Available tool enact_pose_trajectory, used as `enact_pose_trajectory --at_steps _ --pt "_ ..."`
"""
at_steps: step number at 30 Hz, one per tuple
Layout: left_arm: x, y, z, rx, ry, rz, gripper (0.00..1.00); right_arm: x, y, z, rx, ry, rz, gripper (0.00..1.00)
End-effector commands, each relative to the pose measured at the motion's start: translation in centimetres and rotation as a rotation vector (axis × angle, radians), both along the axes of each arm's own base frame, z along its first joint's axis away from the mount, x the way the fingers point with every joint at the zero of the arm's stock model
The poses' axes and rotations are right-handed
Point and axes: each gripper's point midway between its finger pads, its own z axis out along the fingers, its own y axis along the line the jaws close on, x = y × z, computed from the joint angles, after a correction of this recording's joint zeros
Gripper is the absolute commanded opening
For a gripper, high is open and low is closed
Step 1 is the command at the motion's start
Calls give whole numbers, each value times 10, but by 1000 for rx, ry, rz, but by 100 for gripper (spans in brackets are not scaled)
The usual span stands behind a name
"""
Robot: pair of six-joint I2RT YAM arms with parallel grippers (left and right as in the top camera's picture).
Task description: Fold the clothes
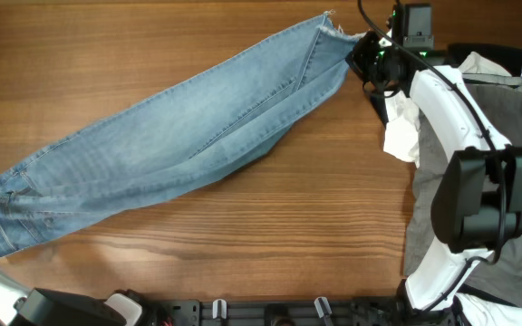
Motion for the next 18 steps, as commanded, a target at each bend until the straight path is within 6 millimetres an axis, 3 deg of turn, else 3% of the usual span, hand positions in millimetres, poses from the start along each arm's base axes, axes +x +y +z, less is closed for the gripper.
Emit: enact_pose_trajectory --at_steps 1,5,8,10,13,16,18 --pt "2 8 4 44 34 21 5 10 1 15 26 -63 42 46" --pt "0 7 3 41 43 21 6 10 -1 17 -12 -99 107 46" --pt "-1 6 2 46 60 2 6 4 -1 11 -228 -207 383 47" --pt "-3 6 1 49 68 1 7 -5 -8 0 -365 -209 506 56" --pt "-3 5 1 47 70 -2 8 -13 -32 -16 -503 -117 497 53" --pt "-4 4 0 48 81 -18 8 -14 -31 -21 -518 -104 513 45" --pt "-5 2 -1 46 94 -36 9 -14 -25 -22 -487 -94 475 46"
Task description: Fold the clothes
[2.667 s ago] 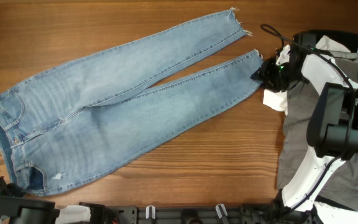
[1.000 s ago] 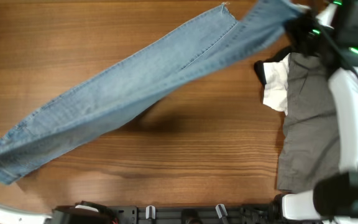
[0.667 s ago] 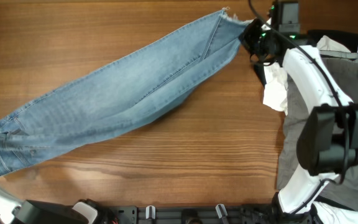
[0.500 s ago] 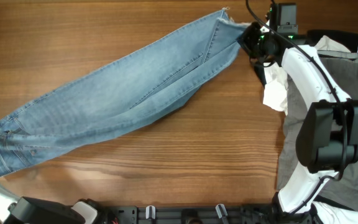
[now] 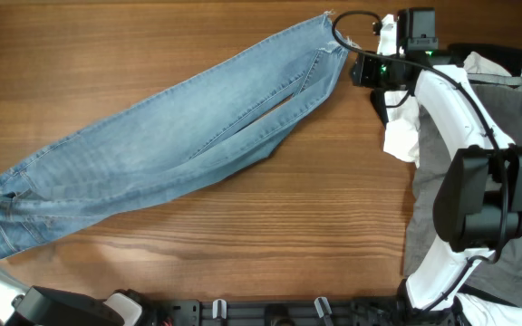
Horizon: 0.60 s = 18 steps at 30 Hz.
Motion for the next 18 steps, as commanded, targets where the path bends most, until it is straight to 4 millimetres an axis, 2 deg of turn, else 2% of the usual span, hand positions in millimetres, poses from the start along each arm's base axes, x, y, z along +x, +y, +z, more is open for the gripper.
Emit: enact_pose_trajectory --at_steps 1,2,4,8,10,12,14,15,17,18 --pt "0 2 4 32 32 -44 9 7 2 -2 -36 -10 -18 46" --pt "-1 2 4 32 37 -43 9 9 4 -4 -10 -2 -58 46" --pt "-2 2 4 30 38 -43 9 11 7 -7 59 23 -133 58" --pt "-2 1 4 29 39 -43 10 16 39 -21 270 76 -119 59" --pt "-2 2 4 29 39 -43 10 19 42 -35 328 122 -190 59" --pt "-2 1 4 29 39 -43 10 26 50 -38 384 113 -181 58" --pt "-2 1 4 29 39 -43 10 33 57 -35 437 96 -166 53" --pt "-2 1 4 29 39 -43 10 37 58 -32 461 88 -181 47" --pt "-2 1 4 29 39 -43 10 42 59 -27 475 61 -182 29" --pt "-2 1 4 29 39 -43 10 45 60 -22 484 43 -171 10"
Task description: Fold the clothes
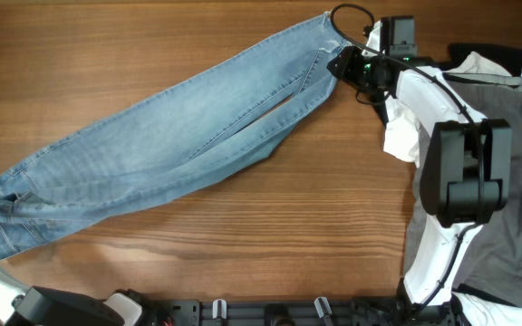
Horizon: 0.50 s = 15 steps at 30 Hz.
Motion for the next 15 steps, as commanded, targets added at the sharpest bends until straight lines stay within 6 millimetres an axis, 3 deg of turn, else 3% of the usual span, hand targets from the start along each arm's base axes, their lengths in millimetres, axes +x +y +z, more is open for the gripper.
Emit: enact_pose_trajectory --at_steps 1,6,12,15 --pt "1 4 6 26 10 -12 10 9 14 18 111 -28 5 4" --pt "0 2 5 19 15 -12 10 8 -14 49 194 11 -129 4" --pt "1 3 5 22 14 -12 10 -3 -36 124 264 -64 -188 4" --pt "1 3 5 22 13 -12 10 -3 -44 149 246 -114 -253 4"
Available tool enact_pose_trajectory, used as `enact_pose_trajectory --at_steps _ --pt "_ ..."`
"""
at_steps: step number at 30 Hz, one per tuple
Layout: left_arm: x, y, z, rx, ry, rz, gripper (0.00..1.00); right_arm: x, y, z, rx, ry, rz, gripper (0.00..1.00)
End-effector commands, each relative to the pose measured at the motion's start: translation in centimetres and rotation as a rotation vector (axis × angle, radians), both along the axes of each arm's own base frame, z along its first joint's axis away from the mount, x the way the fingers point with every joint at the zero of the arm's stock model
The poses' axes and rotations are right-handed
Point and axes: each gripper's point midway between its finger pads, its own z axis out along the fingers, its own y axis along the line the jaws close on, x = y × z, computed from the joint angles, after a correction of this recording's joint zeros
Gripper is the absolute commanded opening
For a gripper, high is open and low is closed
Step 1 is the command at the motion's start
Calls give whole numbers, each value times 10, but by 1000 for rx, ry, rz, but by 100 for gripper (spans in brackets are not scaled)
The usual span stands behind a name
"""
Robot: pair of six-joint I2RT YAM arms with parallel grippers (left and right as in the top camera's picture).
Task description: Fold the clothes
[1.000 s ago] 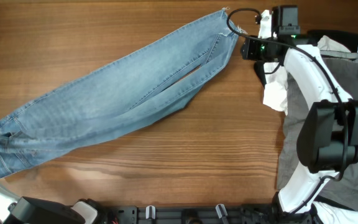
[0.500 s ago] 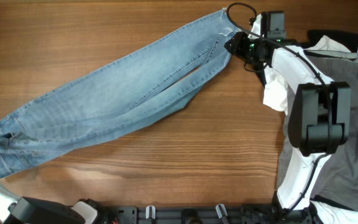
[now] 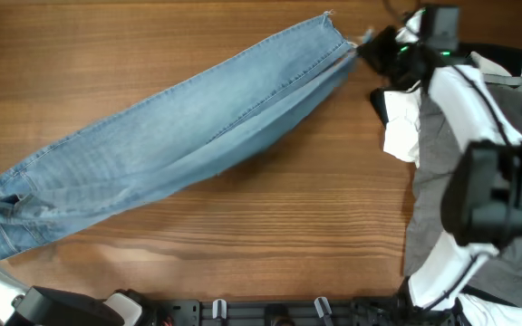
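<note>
Light blue jeans (image 3: 170,136) lie stretched out on the wooden table, slanting from the waistband at the lower left to the leg hems (image 3: 333,36) at the upper right. The two legs lie one on the other with no gap. My right gripper (image 3: 372,51), blurred, sits just right of the hems and appears shut on the hem corner. My left gripper shows only as a dark sliver at the left edge, where the waistband (image 3: 3,222) bunches toward it.
A pile of other clothes fills the right side: a grey garment (image 3: 442,181), a white one (image 3: 401,136) and a dark one (image 3: 515,54) at the back. The right arm (image 3: 478,181) lies across this pile. Arm bases (image 3: 243,312) line the front edge.
My right gripper has moved from over the hems to a spot right of and above them. The slit between the two legs has closed and the jeans lie straighter.
First my right gripper was at the hems, the jeans lying with a crease near the knee. Then a slit showed between the legs as the gripper sat lower, then further left over the hems. Now it is further right and the legs lie together, drawn straight.
</note>
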Motion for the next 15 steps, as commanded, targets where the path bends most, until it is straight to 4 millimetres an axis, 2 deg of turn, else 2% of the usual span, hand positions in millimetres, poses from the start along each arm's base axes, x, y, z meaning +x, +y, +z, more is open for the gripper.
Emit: enact_pose_trajectory --at_steps 1,3,8,11,14,15 --pt "1 4 6 28 10 -11 10 1 -4 68 10 -114 -90 4" --pt "0 6 6 37 19 -4 11 7 -3 74 12 -143 -114 4" --pt "5 10 10 61 0 -7 11 35 12 59 -17 -191 -189 4" --pt "16 8 12 77 -12 -35 11 59 25 35 -16 -215 -272 4" --pt "23 2 12 82 -5 -61 12 66 44 7 19 -182 -262 4" --pt "23 2 12 86 1 -61 12 65 46 4 1 -183 -245 4"
